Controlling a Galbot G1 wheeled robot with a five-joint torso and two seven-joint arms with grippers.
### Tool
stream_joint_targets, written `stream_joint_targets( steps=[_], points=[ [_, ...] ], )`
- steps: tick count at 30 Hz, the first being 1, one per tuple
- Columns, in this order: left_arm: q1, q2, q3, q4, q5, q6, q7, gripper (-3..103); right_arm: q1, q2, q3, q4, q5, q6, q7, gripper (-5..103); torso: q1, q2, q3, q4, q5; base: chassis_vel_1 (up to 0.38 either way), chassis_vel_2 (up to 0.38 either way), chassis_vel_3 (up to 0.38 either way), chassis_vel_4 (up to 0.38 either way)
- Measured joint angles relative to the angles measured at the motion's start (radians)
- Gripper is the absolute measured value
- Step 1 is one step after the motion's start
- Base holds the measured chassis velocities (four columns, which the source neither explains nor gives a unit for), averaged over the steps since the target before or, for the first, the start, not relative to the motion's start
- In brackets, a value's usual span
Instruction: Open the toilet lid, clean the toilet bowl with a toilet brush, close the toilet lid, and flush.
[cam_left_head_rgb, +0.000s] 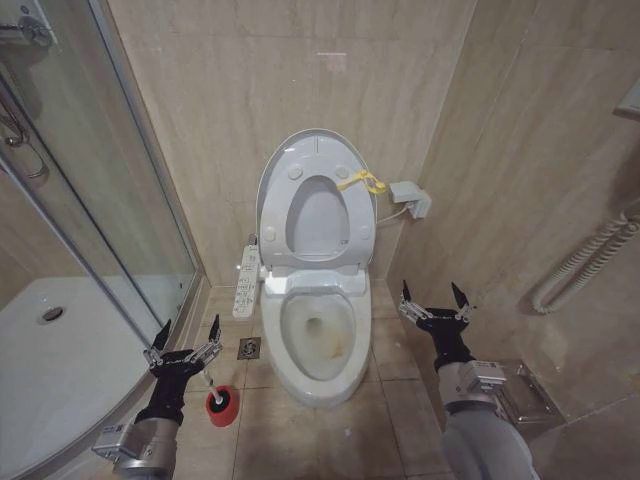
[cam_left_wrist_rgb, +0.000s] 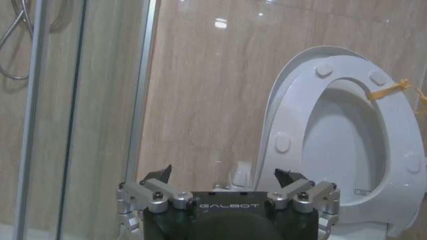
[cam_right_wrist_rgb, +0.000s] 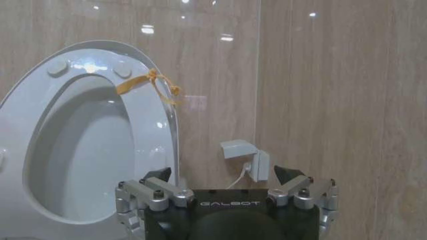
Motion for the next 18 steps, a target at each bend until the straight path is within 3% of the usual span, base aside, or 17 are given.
stream_joint_targets(
  steps=[18],
  points=[
    [-0.046, 0.015, 0.004, 0.049, -0.008, -0.013, 0.006, 100, 0.0, 0.0, 0.0, 0.0, 0.0, 0.0, 0.0, 100, 0.0, 0.0, 0.0, 0.0, 0.0, -0.028, 0.031, 0.032, -0.036]
  ],
)
